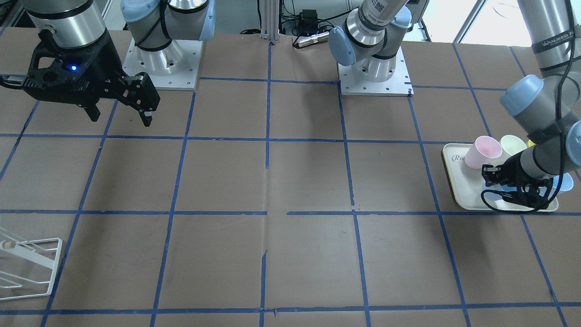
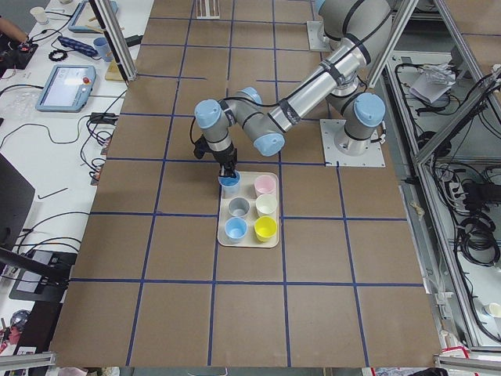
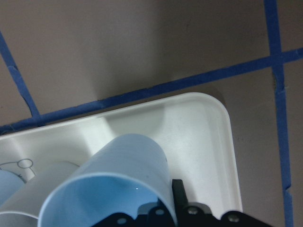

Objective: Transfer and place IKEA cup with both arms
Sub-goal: 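Lower the cup upright onto the white tray and open the left gripper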

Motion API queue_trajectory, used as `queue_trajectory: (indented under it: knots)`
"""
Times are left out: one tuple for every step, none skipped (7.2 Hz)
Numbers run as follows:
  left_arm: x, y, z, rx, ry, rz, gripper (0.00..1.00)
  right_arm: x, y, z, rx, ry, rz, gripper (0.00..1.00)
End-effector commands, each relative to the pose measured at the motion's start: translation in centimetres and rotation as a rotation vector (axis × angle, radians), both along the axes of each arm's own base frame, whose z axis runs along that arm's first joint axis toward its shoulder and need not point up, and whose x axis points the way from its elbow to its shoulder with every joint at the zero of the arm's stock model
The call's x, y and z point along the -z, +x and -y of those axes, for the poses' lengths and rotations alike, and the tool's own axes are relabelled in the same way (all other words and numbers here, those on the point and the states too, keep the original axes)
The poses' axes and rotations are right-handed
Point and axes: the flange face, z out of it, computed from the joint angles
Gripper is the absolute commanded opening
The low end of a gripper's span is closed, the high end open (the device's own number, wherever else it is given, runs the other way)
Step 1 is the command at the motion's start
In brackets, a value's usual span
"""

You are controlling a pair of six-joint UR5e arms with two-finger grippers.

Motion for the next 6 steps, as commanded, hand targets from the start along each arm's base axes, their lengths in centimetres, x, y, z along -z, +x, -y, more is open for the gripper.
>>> queue_trajectory:
  knots:
    - [1.0,0.1,-0.2,0.01,0.027,-0.019,0.0,0.0,0.0,0.0,0.001,0.0,0.002,1.0]
    - [1.4,0.7,-0.6,0.025,0.037,-0.033,0.27,0.1,0.0,0.0,0.0,0.003,0.0,1.0]
    - [1.8,0.9,-0.8,0.058,0.047,-0.046,0.63,0.0,0.0,-0.1,0.0,0.0,0.001,1.0]
    - [1.3,0.8,-1.0,0.064,0.057,-0.045,1.0,0.4,0.1,-0.2,0.002,0.008,0.009,1.0]
    - [-0.3,0.8,-1.0,0.058,0.072,-0.044,1.0,1.0,0.0,-0.3,-0.002,0.018,0.005,1.0]
    - [-2.5,0.4,-0.5,0.064,0.052,-0.029,1.0,1.0,0.0,-0.5,0.0,0.019,0.003,1.0]
